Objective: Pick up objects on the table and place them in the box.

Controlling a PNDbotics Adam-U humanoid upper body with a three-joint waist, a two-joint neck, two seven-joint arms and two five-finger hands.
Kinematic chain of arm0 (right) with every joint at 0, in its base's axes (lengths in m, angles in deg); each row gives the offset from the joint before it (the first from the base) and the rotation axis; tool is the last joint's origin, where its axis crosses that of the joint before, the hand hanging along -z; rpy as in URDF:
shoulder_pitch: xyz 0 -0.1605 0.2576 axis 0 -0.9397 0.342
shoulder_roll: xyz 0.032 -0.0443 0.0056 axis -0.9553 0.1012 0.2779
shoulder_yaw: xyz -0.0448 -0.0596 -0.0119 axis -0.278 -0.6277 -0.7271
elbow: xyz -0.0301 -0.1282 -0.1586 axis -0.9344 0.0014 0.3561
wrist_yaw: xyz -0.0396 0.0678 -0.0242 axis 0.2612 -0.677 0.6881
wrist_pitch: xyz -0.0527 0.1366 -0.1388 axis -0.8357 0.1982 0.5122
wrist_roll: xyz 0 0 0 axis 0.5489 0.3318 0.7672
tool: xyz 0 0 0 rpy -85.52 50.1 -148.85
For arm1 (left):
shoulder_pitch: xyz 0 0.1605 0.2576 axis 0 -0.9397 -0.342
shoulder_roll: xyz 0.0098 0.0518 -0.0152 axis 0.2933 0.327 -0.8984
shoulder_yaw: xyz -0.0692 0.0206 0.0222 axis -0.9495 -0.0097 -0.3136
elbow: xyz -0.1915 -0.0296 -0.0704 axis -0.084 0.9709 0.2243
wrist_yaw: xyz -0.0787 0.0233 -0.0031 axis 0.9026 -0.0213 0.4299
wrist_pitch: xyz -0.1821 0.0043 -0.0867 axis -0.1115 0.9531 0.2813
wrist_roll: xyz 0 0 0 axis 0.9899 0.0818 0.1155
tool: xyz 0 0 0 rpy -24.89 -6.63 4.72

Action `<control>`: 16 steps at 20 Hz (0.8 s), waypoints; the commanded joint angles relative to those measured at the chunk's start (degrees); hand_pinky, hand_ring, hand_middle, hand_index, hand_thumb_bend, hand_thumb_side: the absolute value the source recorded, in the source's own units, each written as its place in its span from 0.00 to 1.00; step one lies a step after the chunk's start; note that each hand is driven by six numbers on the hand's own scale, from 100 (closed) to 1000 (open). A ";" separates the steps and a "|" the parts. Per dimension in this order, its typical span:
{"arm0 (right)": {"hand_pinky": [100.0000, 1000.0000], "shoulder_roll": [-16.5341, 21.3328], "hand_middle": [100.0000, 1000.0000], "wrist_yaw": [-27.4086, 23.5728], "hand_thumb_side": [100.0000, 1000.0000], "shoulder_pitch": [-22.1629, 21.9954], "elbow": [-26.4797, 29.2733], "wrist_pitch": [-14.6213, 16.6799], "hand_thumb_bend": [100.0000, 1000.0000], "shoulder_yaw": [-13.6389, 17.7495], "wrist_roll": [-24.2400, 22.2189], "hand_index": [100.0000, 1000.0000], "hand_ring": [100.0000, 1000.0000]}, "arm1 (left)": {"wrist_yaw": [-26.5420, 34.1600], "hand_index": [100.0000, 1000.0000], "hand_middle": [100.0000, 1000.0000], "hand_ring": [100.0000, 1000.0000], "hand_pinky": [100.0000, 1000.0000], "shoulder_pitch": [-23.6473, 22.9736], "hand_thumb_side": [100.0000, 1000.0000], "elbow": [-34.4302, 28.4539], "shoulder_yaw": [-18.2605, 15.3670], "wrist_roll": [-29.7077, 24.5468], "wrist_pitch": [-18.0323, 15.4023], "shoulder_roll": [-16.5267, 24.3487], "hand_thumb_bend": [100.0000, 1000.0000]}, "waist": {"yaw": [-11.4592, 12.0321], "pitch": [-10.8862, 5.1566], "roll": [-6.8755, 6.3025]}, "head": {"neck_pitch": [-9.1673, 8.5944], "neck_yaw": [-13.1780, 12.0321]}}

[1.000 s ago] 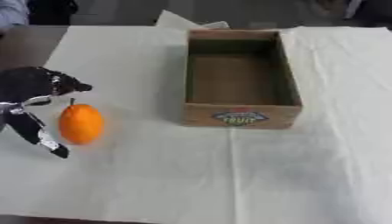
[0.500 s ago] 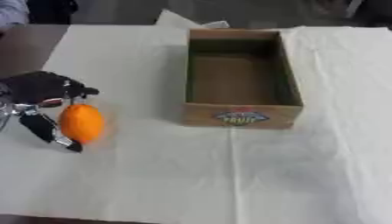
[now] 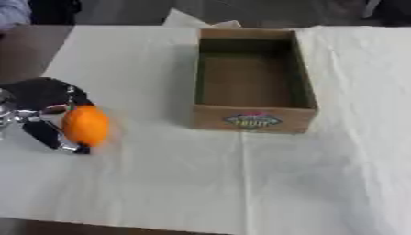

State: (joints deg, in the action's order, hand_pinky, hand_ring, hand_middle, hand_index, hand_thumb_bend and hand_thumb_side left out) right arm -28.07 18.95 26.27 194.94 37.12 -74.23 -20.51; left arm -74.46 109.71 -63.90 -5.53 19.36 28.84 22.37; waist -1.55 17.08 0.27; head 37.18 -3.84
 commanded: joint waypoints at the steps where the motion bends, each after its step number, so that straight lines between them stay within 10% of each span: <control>1: 0.85 0.62 0.49 0.47 0.93 0.48 1.15 -0.08 0.00 0.06 -0.14 0.75 0.90 | -0.58 0.78 0.55 0.59 0.41 0.49 0.84 -2.71 -0.43 -1.43 -2.61 1.01 0.54 | 0.05 -0.82 -0.03 | -0.17 -0.12; 13: 0.86 0.77 0.49 0.27 0.94 0.55 1.15 -0.26 0.00 -0.07 -0.34 0.76 0.91 | 0.18 0.76 0.53 0.54 0.34 -0.35 0.79 -7.73 0.03 2.16 -2.69 1.90 0.15 | 0.55 -1.16 -0.13 | -0.02 0.19; 16: 0.86 0.83 0.49 0.13 0.94 0.55 1.15 -0.27 0.00 -0.03 -0.31 0.76 0.90 | 1.16 0.73 0.50 0.50 0.30 -0.47 0.64 -8.07 -0.13 2.05 -2.71 2.20 0.00 | 0.60 -1.31 -0.17 | -0.04 0.33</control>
State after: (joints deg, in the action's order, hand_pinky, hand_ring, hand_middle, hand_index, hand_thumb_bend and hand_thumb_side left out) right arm -28.07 18.95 26.30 194.94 36.89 -74.25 -20.76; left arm -73.87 108.69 -70.61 -4.82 21.92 26.83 22.45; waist -1.04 17.00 0.24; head 37.19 -3.75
